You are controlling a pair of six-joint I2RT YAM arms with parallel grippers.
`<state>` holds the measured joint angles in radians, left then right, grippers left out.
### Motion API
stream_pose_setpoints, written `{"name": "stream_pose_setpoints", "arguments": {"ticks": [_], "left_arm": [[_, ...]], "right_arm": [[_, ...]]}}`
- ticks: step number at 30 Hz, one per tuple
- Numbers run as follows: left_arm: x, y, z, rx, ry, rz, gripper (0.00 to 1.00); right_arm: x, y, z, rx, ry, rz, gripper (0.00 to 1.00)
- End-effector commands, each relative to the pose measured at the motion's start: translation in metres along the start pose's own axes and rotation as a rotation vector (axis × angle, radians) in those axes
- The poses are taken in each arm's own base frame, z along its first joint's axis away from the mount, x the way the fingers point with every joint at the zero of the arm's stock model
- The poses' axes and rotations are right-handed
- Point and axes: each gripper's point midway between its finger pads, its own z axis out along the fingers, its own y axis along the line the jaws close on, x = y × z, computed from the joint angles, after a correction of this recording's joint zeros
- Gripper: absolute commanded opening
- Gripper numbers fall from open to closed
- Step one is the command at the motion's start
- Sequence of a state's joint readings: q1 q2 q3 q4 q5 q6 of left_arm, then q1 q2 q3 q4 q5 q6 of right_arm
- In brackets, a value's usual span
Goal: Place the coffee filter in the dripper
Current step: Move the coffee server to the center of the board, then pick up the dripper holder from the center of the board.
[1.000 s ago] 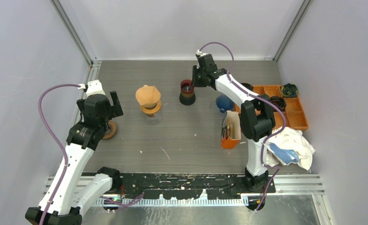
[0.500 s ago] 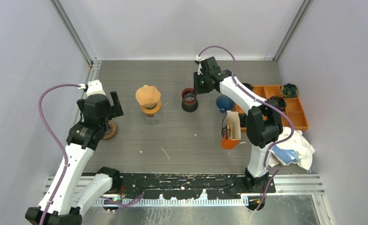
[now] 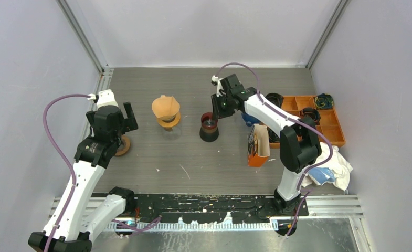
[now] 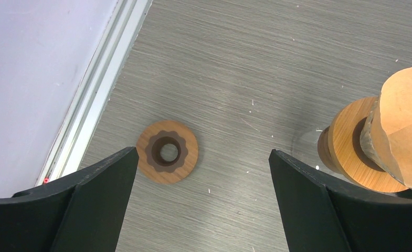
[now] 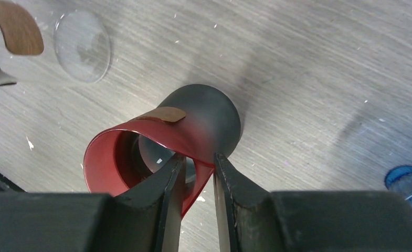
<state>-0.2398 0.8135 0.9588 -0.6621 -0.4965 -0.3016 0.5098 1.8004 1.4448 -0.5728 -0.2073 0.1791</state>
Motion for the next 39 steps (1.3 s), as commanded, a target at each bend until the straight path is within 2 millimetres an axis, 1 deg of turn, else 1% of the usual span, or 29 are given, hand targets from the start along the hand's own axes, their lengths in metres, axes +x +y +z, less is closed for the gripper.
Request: {"name": "stream_pose_setpoints", "arguments": {"ticks": [1,6,12,15,19,21,25,31,34,39], "left_arm": [[-0.014,-0.001,0.001,0.007,-0.056,-0.019,0.99],[-0.013,-0.001,0.002,0.002,-0.052,-0.016,0.99],[-0.012,-0.001,0.004,-0.003,-0.046,-0.014,0.99],[-0.011,-0.001,0.005,-0.006,-0.043,-0.013,0.99],[-0.01,0.0,0.006,-0.011,-0.04,-0.013,0.99],[-0.01,-0.001,0.006,-0.012,-0.039,-0.014,0.99],[-0.008,0.001,0.009,-0.024,-0.029,-0.012,0.99],[-0.004,0.002,0.014,-0.04,-0.009,-0.017,0.99],[-0.002,0.004,0.019,-0.048,0.014,-0.031,0.99],[0.006,0.015,0.031,-0.096,0.071,-0.08,0.99]], "right_arm": [[0.001,0.024,-0.026,-0.074,-0.025,-0.061,0.32],[0.014,0.032,-0.03,-0.091,0.001,-0.084,0.33],[0.022,0.042,-0.034,-0.116,0.012,-0.1,0.34],[0.022,0.043,-0.036,-0.118,0.008,-0.104,0.34],[0.016,0.047,-0.045,-0.126,-0.024,-0.109,0.36],[0.009,0.05,-0.052,-0.131,-0.057,-0.115,0.39],[-0.003,0.049,-0.068,-0.107,-0.118,-0.126,0.47],[-0.011,0.046,-0.089,-0.079,-0.19,-0.149,0.61],[-0.013,0.039,-0.096,-0.039,-0.228,-0.159,0.68],[-0.018,0.021,-0.107,0.062,-0.281,-0.16,0.76]]}}
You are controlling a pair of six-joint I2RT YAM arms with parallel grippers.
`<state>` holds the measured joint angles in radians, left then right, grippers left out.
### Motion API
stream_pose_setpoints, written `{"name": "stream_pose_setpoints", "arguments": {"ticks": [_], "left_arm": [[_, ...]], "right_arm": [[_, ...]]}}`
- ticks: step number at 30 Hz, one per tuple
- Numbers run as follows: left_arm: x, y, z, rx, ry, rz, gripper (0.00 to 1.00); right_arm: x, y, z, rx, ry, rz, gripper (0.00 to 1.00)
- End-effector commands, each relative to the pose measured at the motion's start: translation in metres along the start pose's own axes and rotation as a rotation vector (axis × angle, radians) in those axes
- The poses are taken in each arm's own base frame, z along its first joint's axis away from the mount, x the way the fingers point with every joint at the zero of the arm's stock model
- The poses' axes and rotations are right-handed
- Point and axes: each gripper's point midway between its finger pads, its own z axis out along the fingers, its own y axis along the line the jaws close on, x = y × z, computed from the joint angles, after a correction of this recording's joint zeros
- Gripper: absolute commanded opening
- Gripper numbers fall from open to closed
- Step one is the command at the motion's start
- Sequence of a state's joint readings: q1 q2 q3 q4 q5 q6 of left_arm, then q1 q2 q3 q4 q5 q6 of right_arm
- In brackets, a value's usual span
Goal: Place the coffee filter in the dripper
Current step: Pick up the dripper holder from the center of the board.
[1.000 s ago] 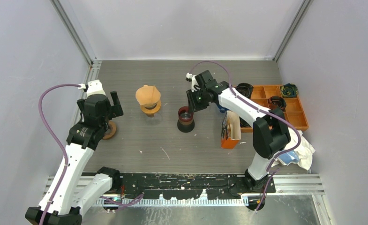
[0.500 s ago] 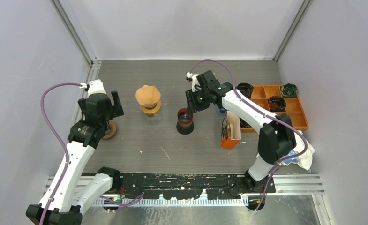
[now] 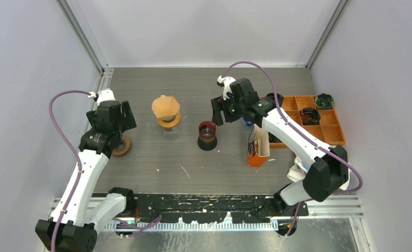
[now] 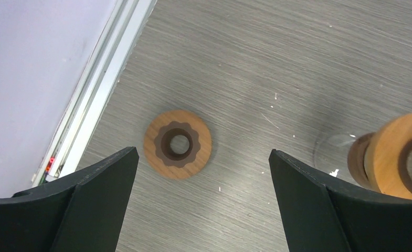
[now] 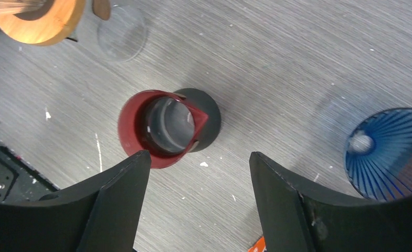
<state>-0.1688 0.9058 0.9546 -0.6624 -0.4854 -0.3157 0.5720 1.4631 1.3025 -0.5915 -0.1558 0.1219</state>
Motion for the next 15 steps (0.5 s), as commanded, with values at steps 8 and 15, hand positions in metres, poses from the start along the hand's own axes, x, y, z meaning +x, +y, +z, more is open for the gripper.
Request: {"name": "stream_pose_setpoints", "arguments": {"ticks": [8,15], "left_arm": [[0.016,0.019,0.036,-0.053,0.147,-0.225,0.99],[0.064,0.045,0.058,-0.082,0.329,-0.484,0.99]], "right_arm": [[-0.028,-0.021,-0.037,0.132,-0.305,0.039,0.84],[-0.014,-0.04,-0.062,0.216,-0.468,0.118,0.93]]}}
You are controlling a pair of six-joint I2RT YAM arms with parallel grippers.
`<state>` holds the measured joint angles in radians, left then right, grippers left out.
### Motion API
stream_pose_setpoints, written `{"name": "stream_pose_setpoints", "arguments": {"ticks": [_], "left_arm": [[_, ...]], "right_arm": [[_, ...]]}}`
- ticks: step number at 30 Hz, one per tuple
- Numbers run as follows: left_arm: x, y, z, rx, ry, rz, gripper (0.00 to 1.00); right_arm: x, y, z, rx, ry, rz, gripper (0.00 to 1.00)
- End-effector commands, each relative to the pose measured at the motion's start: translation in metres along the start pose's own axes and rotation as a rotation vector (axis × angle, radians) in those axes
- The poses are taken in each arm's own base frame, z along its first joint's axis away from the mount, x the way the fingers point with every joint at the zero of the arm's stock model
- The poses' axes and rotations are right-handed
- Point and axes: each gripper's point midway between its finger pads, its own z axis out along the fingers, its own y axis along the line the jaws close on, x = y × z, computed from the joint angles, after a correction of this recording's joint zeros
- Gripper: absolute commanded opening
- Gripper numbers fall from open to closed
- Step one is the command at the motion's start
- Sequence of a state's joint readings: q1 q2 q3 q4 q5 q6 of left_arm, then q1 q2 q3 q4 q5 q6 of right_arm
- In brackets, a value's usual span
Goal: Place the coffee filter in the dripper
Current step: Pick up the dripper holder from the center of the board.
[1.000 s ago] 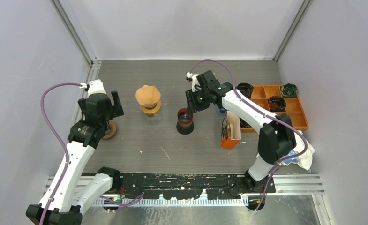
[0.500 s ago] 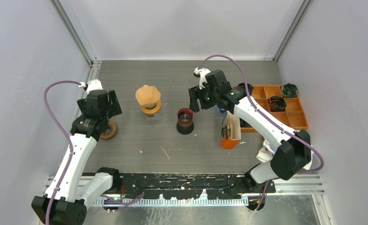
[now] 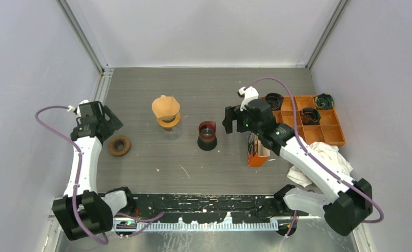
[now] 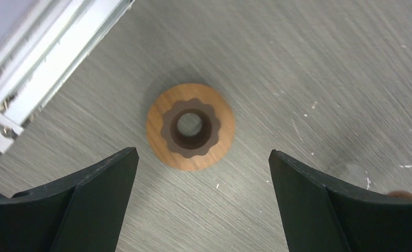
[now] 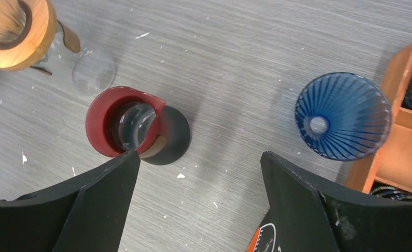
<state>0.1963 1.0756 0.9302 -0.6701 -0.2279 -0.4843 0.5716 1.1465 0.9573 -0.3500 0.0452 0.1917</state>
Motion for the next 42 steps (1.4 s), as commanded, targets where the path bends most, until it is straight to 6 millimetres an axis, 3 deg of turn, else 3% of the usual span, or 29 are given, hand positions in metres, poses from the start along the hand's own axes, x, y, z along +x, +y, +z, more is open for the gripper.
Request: {"name": "stream_pose_setpoints", "arguments": {"ticks": [1,4,7,16,35,42], "left_arm": [[0.022,0.012,0.015,0.015,0.114,-0.175,0.99],[0.031,0.033,0.025,-0.043,0.158,-0.243,0.99],[0.039,0.042,0.036,-0.068,0.205,-0.284,0.99],[0.056,0.056,0.062,-0.117,0.336,-0.322,0.98],[0.081,0.057,0.084,-0.148,0.518,-0.291,0.59],[0.08,0.057,0.081,-0.143,0.521,-0.278,0.37]], "right_arm": [[-0.034,-0.017,-0.017,0.084,-0.232,0.073,0.93],[-0.037,-0.03,-0.028,0.139,-0.302,0.073,0.95],[-0.039,-0.03,-0.034,0.134,-0.336,0.07,0.95],[-0.035,-0.028,-0.033,0.112,-0.338,0.061,0.95],[-0.032,-0.014,-0.031,0.028,-0.354,0.047,0.94],[-0.033,-0.005,-0.031,-0.019,-0.347,0.035,0.94]]}}
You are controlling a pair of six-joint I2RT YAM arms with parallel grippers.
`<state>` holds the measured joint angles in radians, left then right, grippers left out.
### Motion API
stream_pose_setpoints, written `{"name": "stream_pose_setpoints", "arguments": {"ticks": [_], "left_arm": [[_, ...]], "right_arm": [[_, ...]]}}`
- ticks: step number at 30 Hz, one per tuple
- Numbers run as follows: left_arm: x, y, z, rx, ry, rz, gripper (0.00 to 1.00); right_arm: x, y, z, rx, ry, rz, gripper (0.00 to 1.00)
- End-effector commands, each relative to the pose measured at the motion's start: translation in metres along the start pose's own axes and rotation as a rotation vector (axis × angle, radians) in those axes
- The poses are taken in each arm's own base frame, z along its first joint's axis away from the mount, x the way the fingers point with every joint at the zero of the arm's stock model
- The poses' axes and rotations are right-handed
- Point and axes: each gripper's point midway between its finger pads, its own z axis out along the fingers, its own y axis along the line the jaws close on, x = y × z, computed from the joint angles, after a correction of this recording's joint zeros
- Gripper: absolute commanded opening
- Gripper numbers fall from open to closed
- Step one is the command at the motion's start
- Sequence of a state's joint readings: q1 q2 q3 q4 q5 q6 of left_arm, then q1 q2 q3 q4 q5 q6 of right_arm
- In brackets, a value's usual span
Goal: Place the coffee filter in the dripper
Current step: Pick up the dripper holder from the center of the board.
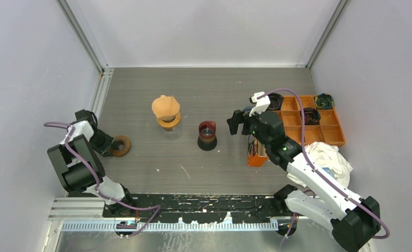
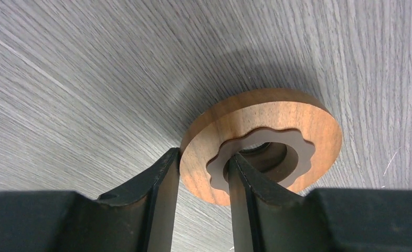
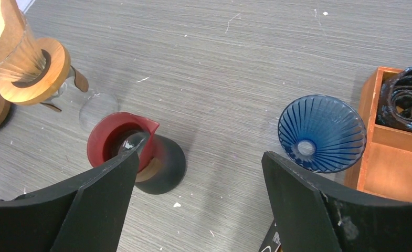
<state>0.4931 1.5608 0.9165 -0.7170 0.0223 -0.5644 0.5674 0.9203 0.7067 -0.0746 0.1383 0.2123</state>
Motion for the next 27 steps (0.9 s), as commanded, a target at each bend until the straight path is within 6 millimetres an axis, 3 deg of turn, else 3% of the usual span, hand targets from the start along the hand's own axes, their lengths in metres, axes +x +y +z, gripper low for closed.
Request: {"name": "stream_pose_setpoints", "arguments": {"ticks": [1,4,12,22,27], "left_arm": [[-0.011,-0.005,-0.014,0.029,-0.033,0.016,0.35],[-0.012,-0.006,-0.021,0.041,-0.05,0.024,0.29],[-0.02,-0.011,-0.048,0.085,-0.124,0.056,0.26],[-0.028,-0.042,-0.118,0.286,-0.255,0.071,0.24],[-0.016,-0.053,-0.154,0.379,-0.281,0.099,0.24]], "right_arm": [[-0.024,0.014,-0.002,-0.069,-0.079,-0.002,0.94],[-0.022,0.021,0.001,-0.105,-0.054,-0.008,0.94],[-0.01,0.038,0.014,-0.181,0.046,-0.015,0.93],[0.01,0.061,0.034,-0.28,0.19,0.029,0.92],[0.02,0.069,0.045,-0.308,0.245,0.058,0.92]]}}
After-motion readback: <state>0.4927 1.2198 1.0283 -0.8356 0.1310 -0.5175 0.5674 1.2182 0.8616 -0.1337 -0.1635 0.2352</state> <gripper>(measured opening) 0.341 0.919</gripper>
